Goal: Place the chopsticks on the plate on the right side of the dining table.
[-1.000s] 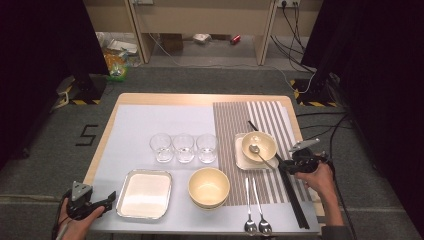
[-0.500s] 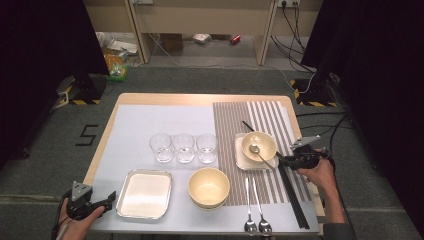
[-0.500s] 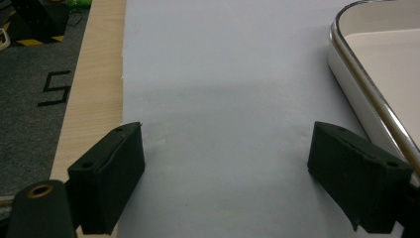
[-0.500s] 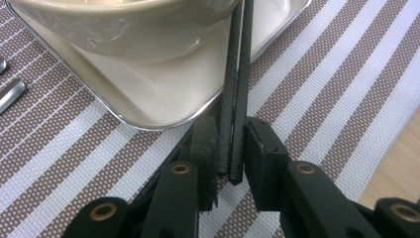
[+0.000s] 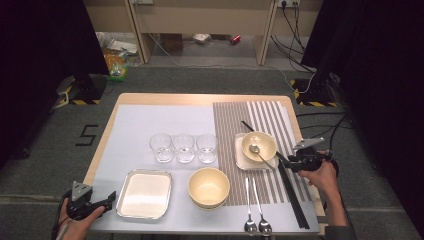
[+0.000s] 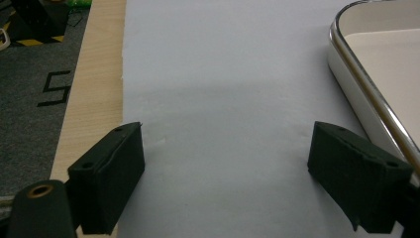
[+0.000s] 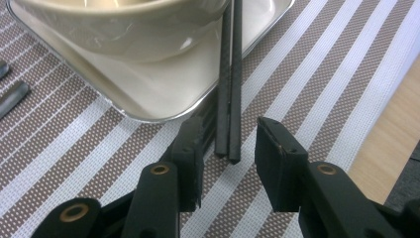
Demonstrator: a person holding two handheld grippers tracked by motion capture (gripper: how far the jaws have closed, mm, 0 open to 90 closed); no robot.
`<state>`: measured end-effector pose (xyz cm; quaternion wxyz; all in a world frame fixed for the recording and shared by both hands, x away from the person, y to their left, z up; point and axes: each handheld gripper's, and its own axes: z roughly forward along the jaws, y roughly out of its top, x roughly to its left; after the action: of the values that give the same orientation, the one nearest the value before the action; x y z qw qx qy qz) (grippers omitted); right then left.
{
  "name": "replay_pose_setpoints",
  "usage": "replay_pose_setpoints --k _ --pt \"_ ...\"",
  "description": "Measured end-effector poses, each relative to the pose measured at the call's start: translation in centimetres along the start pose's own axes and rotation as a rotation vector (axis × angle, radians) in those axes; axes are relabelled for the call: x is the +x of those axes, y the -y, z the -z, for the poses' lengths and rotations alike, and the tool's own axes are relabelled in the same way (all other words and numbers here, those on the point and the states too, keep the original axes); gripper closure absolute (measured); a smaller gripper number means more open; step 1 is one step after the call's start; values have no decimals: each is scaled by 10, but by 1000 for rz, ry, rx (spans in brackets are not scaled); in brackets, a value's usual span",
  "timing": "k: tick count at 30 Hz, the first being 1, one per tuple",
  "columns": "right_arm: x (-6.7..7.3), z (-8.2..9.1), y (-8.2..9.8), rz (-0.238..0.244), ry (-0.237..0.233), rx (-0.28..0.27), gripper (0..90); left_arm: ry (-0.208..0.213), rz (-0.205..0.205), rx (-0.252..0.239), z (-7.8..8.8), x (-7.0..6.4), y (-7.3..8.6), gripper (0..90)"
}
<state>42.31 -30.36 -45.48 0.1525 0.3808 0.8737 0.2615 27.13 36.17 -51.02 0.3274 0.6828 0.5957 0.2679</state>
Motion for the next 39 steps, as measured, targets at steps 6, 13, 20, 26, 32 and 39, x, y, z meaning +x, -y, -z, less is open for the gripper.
replay_pose_setpoints --k 6,13,20,26,32,39 --pt "1 -5 1 40 12 23 719 0 -1 1 0 0 0 133" --pt "-5 -6 -1 88 -3 20 771 0 0 1 0 0 0 133" --pt "-14 -9 -3 100 -21 9 780 1 0 2 0 0 0 133" --pt "-20 -13 -5 96 -23 -4 778 1 0 4 0 0 0 133" --pt "-21 -15 -7 95 -24 -9 760 1 0 5 0 0 0 133" --pt "-20 -14 -10 135 -33 -8 780 1 0 5 0 0 0 133"
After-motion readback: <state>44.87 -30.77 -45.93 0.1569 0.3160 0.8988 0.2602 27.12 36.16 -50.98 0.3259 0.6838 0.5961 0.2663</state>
